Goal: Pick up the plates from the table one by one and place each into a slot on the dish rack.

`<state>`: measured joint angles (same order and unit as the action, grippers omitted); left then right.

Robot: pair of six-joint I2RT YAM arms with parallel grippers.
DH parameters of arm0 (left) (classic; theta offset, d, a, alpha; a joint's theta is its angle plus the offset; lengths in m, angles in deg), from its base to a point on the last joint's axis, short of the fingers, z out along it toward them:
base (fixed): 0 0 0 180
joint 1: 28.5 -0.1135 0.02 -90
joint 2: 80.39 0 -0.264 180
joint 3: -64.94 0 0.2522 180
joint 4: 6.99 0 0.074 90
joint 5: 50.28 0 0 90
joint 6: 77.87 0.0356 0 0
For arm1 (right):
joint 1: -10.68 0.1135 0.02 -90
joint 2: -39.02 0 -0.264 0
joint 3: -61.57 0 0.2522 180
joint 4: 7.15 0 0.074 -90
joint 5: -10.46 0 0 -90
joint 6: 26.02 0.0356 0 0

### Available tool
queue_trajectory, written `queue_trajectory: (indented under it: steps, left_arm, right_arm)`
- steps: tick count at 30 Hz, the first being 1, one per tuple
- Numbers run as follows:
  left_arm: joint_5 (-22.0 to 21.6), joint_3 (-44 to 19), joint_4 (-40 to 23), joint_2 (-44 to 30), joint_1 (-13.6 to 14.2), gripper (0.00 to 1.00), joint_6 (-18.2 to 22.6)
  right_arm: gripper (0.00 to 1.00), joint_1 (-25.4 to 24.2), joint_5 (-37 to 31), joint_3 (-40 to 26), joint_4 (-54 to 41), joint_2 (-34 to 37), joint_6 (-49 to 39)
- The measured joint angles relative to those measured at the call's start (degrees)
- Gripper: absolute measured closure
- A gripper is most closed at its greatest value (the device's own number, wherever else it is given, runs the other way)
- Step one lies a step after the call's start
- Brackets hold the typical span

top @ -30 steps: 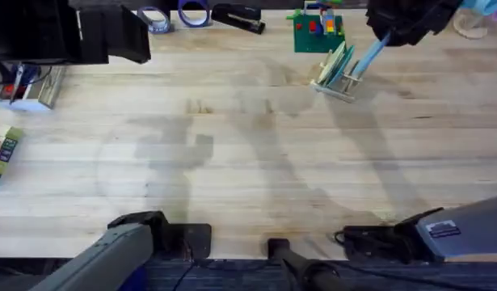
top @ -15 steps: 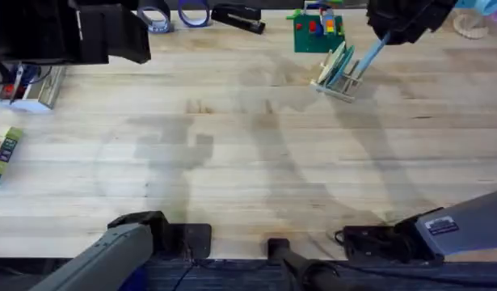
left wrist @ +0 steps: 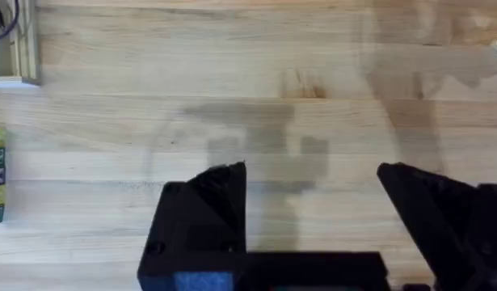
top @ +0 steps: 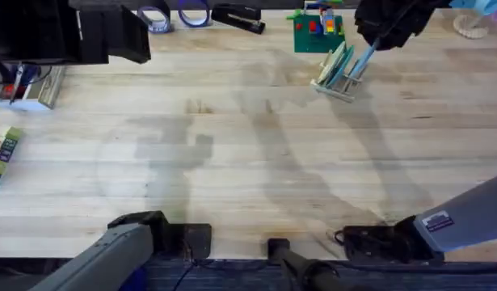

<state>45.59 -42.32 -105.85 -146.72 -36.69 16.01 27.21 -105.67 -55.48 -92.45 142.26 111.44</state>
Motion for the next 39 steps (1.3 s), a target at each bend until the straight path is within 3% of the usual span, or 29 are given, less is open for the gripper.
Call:
queue_trajectory:
  steps: [28,39]
  left_arm:
    - [-0.1,0.0,0.0,0.0,0.0,0.008,0.0]
    - [-0.1,0.0,0.0,0.0,0.0,0.008,0.0]
  right_arm:
    - [0.971,-2.1,1.2,0.0,2.9,0.1,-4.2]
    - [0.972,-2.1,2.4,0.1,5.0,4.9,-4.3]
